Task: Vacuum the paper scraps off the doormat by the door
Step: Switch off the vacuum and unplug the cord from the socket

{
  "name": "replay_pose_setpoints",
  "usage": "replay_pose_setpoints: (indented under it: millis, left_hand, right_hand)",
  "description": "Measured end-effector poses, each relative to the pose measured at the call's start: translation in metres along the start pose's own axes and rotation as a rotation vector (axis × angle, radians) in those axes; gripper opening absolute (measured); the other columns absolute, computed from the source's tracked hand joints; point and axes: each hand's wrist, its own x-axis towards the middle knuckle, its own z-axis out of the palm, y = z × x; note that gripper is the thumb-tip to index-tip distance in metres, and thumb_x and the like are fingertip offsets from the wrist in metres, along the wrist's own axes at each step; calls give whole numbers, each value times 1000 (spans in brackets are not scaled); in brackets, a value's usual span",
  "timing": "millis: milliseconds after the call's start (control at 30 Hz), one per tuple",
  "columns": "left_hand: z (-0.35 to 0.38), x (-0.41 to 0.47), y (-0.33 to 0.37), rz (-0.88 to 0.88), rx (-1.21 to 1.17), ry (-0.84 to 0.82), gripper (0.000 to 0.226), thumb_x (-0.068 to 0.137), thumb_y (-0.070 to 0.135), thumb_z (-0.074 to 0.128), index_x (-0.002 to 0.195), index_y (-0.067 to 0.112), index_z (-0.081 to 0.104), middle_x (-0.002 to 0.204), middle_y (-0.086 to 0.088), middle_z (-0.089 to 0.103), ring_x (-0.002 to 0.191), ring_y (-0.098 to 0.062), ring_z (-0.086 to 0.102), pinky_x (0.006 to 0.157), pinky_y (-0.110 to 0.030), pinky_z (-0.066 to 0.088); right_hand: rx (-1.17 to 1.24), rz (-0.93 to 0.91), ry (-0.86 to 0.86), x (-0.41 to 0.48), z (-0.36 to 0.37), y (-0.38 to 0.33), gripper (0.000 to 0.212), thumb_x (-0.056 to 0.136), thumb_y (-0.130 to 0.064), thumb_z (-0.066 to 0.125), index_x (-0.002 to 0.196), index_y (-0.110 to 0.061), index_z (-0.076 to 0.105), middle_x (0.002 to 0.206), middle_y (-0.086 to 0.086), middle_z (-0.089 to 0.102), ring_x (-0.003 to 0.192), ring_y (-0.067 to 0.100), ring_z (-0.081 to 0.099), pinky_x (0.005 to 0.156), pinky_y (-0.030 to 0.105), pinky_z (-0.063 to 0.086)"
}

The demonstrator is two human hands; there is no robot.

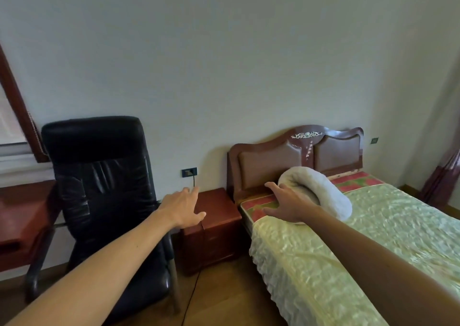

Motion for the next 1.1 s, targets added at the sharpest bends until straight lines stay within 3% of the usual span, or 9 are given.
replay_pose_setpoints:
  millis: [233,367,800,1100]
  left_hand:
    - [15,85,1,-35,-4,11,78,92,60,50,150,16,23,138,-10,50,116,-28,59,93,-42,52]
    - [25,147,-12,-81,-29,10,84,93,61,47,155,16,14,147,-12,44,124,-28,56,97,-43,49]
    - [31,305,-60,-179,-55,-7,78,93,57,47,153,17,18,142,-11,47,119,-29,56,92,-41,47]
    - [57,394,-66,-267,-89,-43,77,92,56,47,153,17,19,140,-10,49,118,-28,57,93,-40,47]
  right_hand:
    - [-18,-48,23,82,-3,35,83,84,-60,61,150,-26,24,127,11,51,116,33,55,87,40,44]
    - [-30,-61,23,151,-8,50,83,85,-61,59,150,-27,22,135,11,48,121,34,53,95,47,48]
    - [-39,-154,-42,344,-13,77,84,88,-61,55,154,-29,13,150,11,38,133,35,44,103,49,43]
    - [-4,-218,-70,461,-7,114,82,88,-59,55,153,-28,16,146,13,42,131,35,45,102,48,44]
